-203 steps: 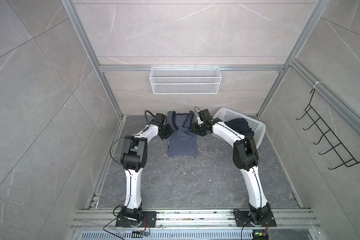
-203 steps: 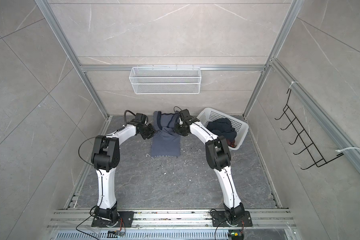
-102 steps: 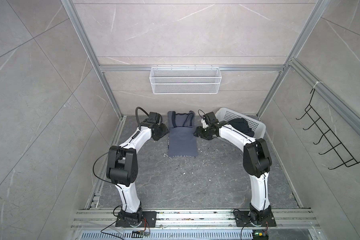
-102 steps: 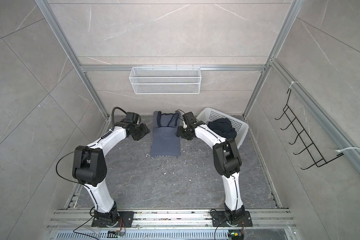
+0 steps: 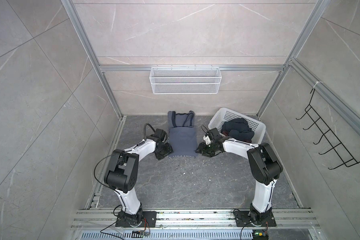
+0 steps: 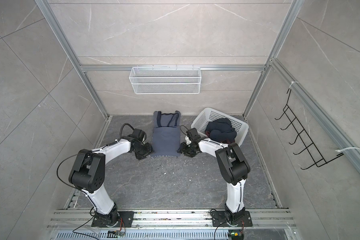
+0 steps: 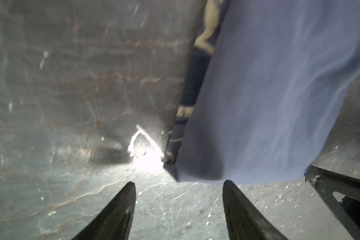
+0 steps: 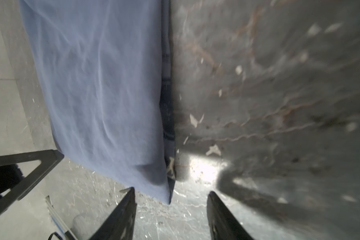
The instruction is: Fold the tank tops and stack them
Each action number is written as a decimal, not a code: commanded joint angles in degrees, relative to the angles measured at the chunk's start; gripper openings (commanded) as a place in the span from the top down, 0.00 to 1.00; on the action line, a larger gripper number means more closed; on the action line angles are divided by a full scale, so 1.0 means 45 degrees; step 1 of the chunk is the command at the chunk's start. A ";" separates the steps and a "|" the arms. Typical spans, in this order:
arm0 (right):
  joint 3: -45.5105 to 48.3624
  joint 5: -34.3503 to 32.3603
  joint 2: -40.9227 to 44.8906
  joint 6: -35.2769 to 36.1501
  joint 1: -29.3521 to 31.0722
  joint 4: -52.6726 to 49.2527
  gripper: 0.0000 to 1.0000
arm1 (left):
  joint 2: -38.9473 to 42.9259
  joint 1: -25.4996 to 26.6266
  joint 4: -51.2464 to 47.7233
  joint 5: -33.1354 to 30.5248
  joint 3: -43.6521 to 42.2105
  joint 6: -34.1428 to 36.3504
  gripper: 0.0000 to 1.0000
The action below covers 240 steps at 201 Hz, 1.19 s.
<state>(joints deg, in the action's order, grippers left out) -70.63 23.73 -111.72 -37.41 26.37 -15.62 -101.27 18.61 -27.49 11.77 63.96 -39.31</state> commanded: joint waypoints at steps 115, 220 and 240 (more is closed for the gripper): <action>0.0011 0.0227 -0.1169 -0.0712 0.0705 0.1506 0.72 | -0.0534 -0.0015 0.2228 0.0742 -0.0932 -0.0609 0.54; 0.1348 -0.0663 0.0774 -0.0340 0.1014 0.1333 1.00 | 0.1698 0.0423 0.2683 0.0000 -0.2446 -0.0859 1.00; 0.1993 -0.0759 0.1530 -0.0315 0.1132 0.1284 1.00 | 0.2916 0.0602 0.2659 -0.0379 -0.3207 -0.1155 1.00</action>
<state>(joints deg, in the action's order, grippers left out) -64.84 22.26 -109.60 -40.07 30.87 -8.10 -95.31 20.43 -14.92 13.39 52.27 -42.54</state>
